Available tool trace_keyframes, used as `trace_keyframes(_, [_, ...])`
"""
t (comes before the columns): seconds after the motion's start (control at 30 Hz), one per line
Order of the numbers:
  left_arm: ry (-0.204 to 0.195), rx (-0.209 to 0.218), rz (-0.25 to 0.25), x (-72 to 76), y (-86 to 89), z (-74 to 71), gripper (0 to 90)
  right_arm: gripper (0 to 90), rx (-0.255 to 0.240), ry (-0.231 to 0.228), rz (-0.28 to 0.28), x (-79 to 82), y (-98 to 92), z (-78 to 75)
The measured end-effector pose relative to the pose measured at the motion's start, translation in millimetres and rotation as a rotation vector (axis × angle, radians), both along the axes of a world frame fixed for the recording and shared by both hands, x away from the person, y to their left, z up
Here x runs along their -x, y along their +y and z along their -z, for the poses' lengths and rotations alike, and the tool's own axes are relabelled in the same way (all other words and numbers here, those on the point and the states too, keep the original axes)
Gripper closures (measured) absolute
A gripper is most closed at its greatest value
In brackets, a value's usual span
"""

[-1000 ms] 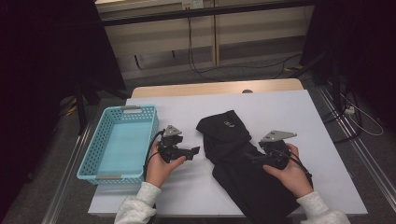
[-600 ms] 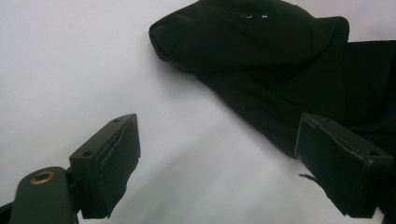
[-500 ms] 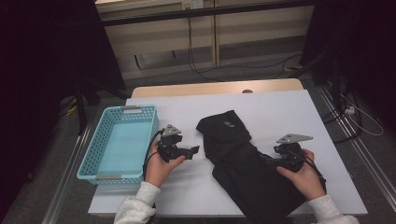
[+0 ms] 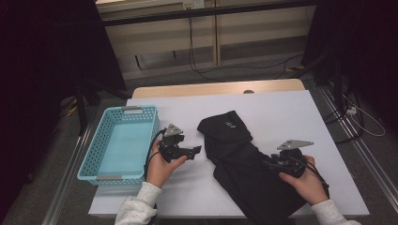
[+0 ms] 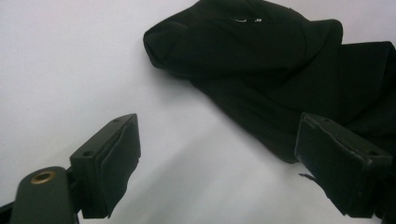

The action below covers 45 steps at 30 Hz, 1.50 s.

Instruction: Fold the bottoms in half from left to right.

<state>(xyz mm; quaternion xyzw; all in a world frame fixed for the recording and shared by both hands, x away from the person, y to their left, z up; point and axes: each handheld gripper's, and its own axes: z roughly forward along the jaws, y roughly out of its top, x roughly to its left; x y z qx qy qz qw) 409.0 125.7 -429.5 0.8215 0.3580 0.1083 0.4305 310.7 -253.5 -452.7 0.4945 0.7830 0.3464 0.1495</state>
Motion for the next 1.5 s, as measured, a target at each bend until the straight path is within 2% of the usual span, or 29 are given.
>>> trace_keyframes(0.17, [-0.002, 0.004, -0.003, 0.0, 1.1, -1.9, 14.1, 67.8, -0.01, 0.014, -0.01, 4.9, 2.6, -0.6])
trace_keyframes(0.27, [-0.003, 0.01, -0.007, -1.1, 0.0, -1.5, 14.5, 73.3, -0.044, 0.026, -0.004, 3.3, 1.7, 0.1])
trace_keyframes(0.37, [-0.004, 0.001, -0.008, -3.4, -1.3, -0.6, 14.5, 85.6, -0.082, 0.042, -0.017, 1.8, -0.4, 1.3])
trace_keyframes(0.4, [-0.011, 0.009, -0.017, -4.0, -2.9, -0.2, 14.6, 86.2, -0.095, 0.045, -0.02, 1.3, -0.9, 2.0])
trace_keyframes(0.43, [-0.015, 0.001, -0.014, -4.5, -3.2, -0.6, 14.9, 86.7, -0.094, 0.045, -0.025, 0.8, -1.2, 1.7])
trace_keyframes(0.47, [-0.015, 0.012, -0.015, -5.1, -5.1, -0.3, 15.0, 87.2, -0.088, 0.043, -0.031, 0.6, -1.1, 1.4])
trace_keyframes(0.6, [-0.011, -0.013, -0.006, -8.2, -11.4, 1.4, 15.2, 88.4, -0.069, 0.038, -0.033, -0.9, -3.0, -0.6])
trace_keyframes(0.63, [-0.01, -0.007, -0.008, -9.2, -13.2, 2.6, 15.3, 88.4, -0.072, 0.038, -0.033, -1.6, -4.8, -1.1])
trace_keyframes(0.87, [-0.01, -0.007, -0.021, -19.0, -14.2, 4.8, 15.3, 89.0, -0.047, 0.012, -0.008, -5.1, -17.5, -6.3])
trace_keyframes(1.0, [0.006, -0.02, -0.01, -20.9, -15.7, 8.3, 15.3, 88.9, -0.042, 0.018, 0.004, -8.0, -24.4, -5.3])
trace_keyframes(1.1, [0.012, -0.01, -0.014, -22.4, -18.5, 10.2, 15.7, 88.7, -0.043, 0.026, -0.001, -7.9, -24.3, -3.2])
trace_keyframes(1.2, [0.015, -0.028, -0.02, -26.9, -24.1, 12.8, 18.2, 82.8, -0.04, 0.013, -0.014, -7.7, -20.3, -0.8])
trace_keyframes(1.23, [0.019, -0.032, -0.019, -30.2, -27.6, 14.5, 20.4, 77.3, -0.049, 0.014, -0.021, -7.6, -19.6, -0.2])
trace_keyframes(1.3, [0.038, -0.037, -0.014, -32.5, -32.9, 17.0, 22.7, 58.9, -0.064, 0.001, -0.03, -7.4, -17.9, 0.0])
trace_keyframes(1.37, [0.043, -0.042, -0.005, -33.6, -35.8, 18.2, 25.0, 52.0, -0.06, -0.012, -0.021, -7.4, -16.9, -1.6])
trace_keyframes(1.43, [0.041, -0.074, 0.004, -37.0, -44.6, 22.4, 25.5, 40.0, -0.081, -0.035, 0.002, -7.6, -16.7, -4.0])
trace_keyframes(1.47, [0.037, -0.083, 0.006, -38.4, -47.1, 24.5, 27.2, 39.8, -0.085, -0.049, 0.008, -7.7, -16.8, -5.4])
trace_keyframes(1.5, [0.051, -0.079, 0.007, -39.6, -49.6, 26.4, 28.3, 38.5, -0.089, -0.064, 0.01, -7.3, -16.9, -6.8])
